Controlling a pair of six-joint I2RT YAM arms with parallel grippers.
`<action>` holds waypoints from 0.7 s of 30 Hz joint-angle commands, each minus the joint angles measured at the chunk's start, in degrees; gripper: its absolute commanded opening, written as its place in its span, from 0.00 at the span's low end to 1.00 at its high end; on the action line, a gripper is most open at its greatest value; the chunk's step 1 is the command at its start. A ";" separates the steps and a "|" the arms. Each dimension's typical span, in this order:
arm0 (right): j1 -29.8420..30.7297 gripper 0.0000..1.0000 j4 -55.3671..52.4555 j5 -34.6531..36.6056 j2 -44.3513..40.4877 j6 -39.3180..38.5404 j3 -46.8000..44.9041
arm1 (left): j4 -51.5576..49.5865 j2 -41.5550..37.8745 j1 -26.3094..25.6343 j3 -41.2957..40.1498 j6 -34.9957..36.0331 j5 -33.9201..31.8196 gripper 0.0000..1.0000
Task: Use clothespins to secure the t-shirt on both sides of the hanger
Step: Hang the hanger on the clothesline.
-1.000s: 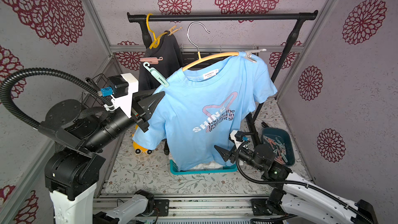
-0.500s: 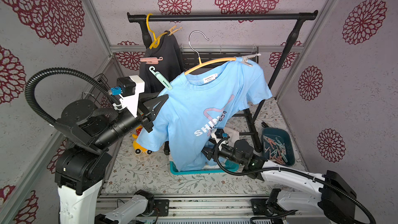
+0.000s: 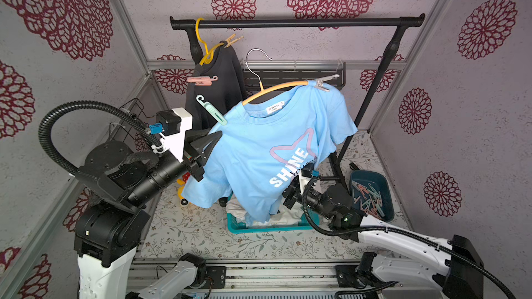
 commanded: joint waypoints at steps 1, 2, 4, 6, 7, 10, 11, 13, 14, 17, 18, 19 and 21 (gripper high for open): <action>0.35 0.00 0.05 5.26 -3.60 0.53 4.70 | 0.80 0.75 -0.30 0.52 -0.59 -2.35 0.00; 0.31 0.00 -1.41 6.46 -3.90 0.91 5.77 | 0.08 1.14 -0.30 1.04 -0.78 -2.58 0.00; 0.30 0.00 -4.34 7.30 -4.25 1.04 8.17 | -1.00 1.91 -0.34 1.90 -1.20 -2.44 0.00; 0.36 0.00 -5.77 7.80 -4.13 0.92 9.78 | -1.26 2.39 -0.37 2.07 -1.33 -1.91 0.00; 0.30 0.00 -6.69 8.68 -3.90 0.89 10.87 | -1.79 2.91 -0.30 2.42 -1.43 -1.93 0.00; 0.25 0.00 -9.39 11.89 -2.85 -0.58 13.81 | -4.08 5.39 -0.37 4.82 -1.84 -3.75 0.00; 0.13 0.00 -10.29 13.42 -2.20 -1.47 14.85 | -4.48 6.12 -0.32 5.55 -2.25 -4.95 0.00; -0.52 0.00 -12.66 16.30 -0.37 -4.30 17.48 | -4.50 7.39 -0.39 6.65 -2.28 -6.59 0.00; -1.08 0.00 -13.10 17.28 0.56 -5.25 18.42 | -3.95 7.79 -0.40 6.71 -2.02 -6.98 0.00; -4.64 0.00 -14.55 16.56 3.99 -6.69 21.37 | -0.43 8.52 -0.39 5.63 -0.70 -8.68 0.00; -6.33 0.00 -14.62 16.16 5.20 -6.41 22.14 | 0.57 8.90 -0.43 5.56 -0.30 -9.86 0.00; -7.94 0.00 -14.32 15.58 6.39 -5.85 22.65 | 1.11 9.33 0.08 5.57 -0.57 -10.25 0.00; -11.03 0.00 -13.66 13.27 8.74 -4.28 23.74 | 0.50 10.29 -0.04 6.52 0.71 -12.62 0.00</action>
